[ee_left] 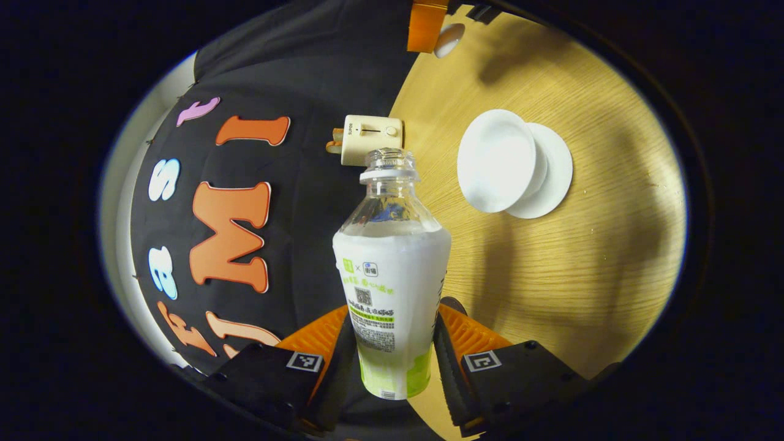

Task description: Open the teacup lid with one hand, grasp the water bottle and pour water into the teacup with the other hand; after pouring, place the water bottle on the coaster and then close the teacup lid.

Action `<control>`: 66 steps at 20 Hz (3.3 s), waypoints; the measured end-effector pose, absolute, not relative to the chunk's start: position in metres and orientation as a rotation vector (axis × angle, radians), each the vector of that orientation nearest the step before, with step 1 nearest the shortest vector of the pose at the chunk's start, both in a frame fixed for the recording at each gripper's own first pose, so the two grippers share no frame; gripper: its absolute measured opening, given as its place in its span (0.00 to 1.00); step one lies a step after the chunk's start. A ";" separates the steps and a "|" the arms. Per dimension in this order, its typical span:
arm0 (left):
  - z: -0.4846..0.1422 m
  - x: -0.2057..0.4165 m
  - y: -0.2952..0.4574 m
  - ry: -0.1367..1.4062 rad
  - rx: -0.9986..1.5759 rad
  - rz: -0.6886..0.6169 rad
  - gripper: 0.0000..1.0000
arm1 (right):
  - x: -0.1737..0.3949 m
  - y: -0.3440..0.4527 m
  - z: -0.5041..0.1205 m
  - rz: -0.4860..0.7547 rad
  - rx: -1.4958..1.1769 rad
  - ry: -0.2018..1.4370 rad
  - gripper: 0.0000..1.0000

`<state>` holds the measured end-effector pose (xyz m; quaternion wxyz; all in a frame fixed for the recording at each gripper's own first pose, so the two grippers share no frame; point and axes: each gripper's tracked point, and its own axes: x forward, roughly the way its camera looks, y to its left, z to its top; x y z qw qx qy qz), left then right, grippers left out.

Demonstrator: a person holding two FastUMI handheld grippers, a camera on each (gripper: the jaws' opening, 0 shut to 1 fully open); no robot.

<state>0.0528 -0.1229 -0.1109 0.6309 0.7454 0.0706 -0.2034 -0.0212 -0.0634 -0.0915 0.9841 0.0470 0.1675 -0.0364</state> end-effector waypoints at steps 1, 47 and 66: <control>-0.112 0.053 -0.124 0.161 1.729 -0.473 0.69 | -0.022 -0.064 -0.091 -0.073 0.094 0.337 0.22; -0.128 0.054 -0.146 0.299 2.040 -0.674 0.67 | -0.031 -0.078 -0.102 -0.084 0.100 0.385 0.23; -0.184 0.051 -0.144 0.478 0.598 -0.473 0.65 | -0.026 -0.080 -0.087 -0.108 0.087 0.382 0.23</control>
